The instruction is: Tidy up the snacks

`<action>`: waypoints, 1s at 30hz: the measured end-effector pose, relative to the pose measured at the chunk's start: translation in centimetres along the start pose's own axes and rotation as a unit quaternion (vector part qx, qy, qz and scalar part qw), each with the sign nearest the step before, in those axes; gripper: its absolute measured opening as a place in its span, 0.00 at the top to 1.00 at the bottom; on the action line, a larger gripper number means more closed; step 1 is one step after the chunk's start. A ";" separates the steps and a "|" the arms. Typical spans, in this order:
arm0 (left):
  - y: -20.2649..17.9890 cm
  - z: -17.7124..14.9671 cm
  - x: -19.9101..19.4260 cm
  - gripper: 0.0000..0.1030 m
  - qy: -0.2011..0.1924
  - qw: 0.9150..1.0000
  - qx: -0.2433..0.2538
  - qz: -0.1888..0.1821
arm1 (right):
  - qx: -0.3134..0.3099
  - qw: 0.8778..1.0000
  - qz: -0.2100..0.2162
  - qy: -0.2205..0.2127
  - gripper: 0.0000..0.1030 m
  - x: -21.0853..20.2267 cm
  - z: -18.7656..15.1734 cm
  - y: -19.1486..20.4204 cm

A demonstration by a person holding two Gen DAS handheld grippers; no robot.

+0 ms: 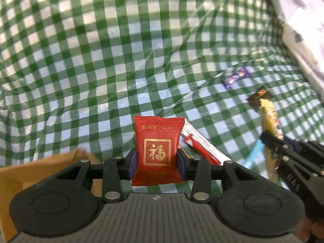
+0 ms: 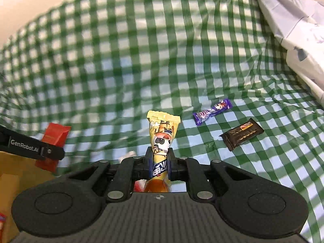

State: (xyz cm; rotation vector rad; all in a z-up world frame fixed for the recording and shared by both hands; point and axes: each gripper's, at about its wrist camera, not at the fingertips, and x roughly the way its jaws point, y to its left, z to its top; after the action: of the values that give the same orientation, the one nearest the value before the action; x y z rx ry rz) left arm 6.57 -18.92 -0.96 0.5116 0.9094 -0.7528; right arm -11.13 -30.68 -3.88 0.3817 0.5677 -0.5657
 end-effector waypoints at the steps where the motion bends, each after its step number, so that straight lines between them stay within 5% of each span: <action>1: 0.0 -0.6 -1.5 0.57 -0.004 1.000 -0.001 -0.001 | 0.002 1.000 0.004 -0.002 0.87 -1.3 -0.2 0.3; 12: 2.0 -12.2 -16.6 0.57 -0.032 0.999 -0.032 0.010 | -0.003 0.996 0.085 -0.014 0.87 -15.2 -4.6 7.1; 22: 7.2 -25.0 -23.5 0.57 -0.005 0.995 -0.085 0.043 | -0.063 0.985 0.158 0.033 0.87 -23.3 -11.1 15.4; 30: 9.3 -31.5 -27.2 0.57 -0.013 0.991 -0.124 0.048 | -0.127 0.974 0.185 0.045 0.87 -27.8 -13.8 19.2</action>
State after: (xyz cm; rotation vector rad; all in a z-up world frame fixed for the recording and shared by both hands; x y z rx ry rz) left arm -13.15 18.21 6.25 0.3215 0.9324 -0.5489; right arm -24.64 1.92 5.49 0.2624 0.6297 -0.1152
